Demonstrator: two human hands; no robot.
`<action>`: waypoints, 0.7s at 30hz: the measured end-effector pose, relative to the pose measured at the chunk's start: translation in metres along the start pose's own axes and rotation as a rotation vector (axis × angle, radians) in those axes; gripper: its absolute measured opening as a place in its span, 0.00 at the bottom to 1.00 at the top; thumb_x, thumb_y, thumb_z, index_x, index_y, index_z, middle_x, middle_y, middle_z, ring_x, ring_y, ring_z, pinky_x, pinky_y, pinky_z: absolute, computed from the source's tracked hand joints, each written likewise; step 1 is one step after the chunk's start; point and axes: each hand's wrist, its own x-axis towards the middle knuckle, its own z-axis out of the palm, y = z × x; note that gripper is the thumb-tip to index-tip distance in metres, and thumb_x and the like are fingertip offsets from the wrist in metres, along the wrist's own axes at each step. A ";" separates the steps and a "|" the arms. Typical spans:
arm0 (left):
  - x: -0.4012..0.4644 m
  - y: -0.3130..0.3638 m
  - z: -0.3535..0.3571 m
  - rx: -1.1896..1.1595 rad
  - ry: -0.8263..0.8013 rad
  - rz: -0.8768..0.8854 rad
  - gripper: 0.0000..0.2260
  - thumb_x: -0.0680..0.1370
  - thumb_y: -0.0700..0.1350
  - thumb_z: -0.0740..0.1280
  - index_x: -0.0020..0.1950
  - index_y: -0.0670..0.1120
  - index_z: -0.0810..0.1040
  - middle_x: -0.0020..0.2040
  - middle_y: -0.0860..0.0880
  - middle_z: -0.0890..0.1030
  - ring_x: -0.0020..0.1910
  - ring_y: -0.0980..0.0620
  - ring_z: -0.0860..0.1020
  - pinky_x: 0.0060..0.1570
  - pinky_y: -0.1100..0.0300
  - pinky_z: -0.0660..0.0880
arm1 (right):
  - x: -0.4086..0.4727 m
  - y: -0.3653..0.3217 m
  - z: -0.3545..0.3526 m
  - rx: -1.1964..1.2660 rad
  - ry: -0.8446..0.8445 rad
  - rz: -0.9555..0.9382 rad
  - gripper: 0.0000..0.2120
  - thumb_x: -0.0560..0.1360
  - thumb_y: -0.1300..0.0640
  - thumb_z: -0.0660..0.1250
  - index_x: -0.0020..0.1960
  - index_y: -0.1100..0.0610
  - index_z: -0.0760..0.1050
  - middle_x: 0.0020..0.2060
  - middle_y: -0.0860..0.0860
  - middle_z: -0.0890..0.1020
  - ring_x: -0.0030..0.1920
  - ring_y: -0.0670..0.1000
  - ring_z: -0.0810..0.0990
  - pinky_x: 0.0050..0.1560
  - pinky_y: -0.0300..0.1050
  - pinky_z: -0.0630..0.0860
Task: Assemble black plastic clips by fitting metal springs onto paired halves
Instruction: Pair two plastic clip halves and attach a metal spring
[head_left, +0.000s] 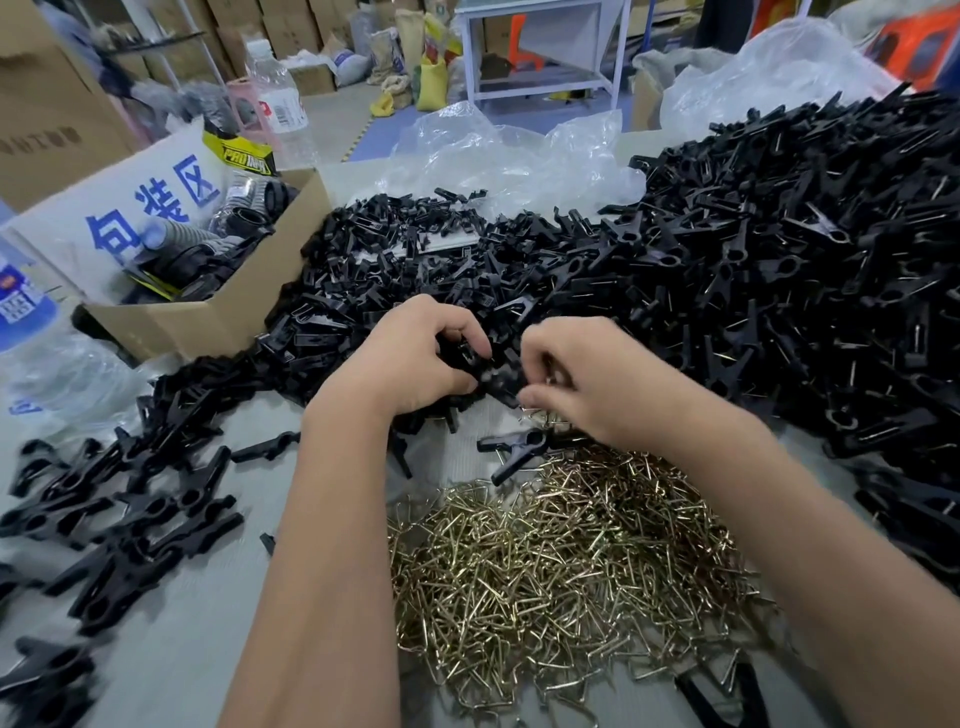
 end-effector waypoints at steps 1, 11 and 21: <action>0.000 0.000 0.001 -0.004 0.021 0.003 0.14 0.70 0.42 0.82 0.44 0.61 0.84 0.50 0.59 0.74 0.46 0.57 0.74 0.42 0.66 0.68 | 0.000 0.005 -0.005 0.066 0.035 0.012 0.11 0.78 0.52 0.74 0.41 0.49 0.73 0.39 0.45 0.79 0.35 0.44 0.76 0.37 0.38 0.73; 0.003 -0.002 0.001 -0.336 0.250 0.107 0.03 0.76 0.45 0.78 0.47 0.54 0.88 0.45 0.54 0.86 0.47 0.53 0.82 0.49 0.59 0.78 | 0.005 0.011 -0.007 1.051 0.157 0.172 0.10 0.84 0.66 0.62 0.60 0.60 0.80 0.44 0.57 0.87 0.32 0.48 0.78 0.25 0.35 0.69; 0.005 0.013 0.006 -1.093 0.183 -0.147 0.04 0.77 0.37 0.74 0.51 0.43 0.84 0.40 0.48 0.85 0.34 0.55 0.81 0.35 0.66 0.78 | 0.004 -0.001 -0.001 1.155 0.248 0.185 0.08 0.79 0.63 0.72 0.58 0.60 0.82 0.41 0.55 0.87 0.34 0.51 0.85 0.24 0.36 0.70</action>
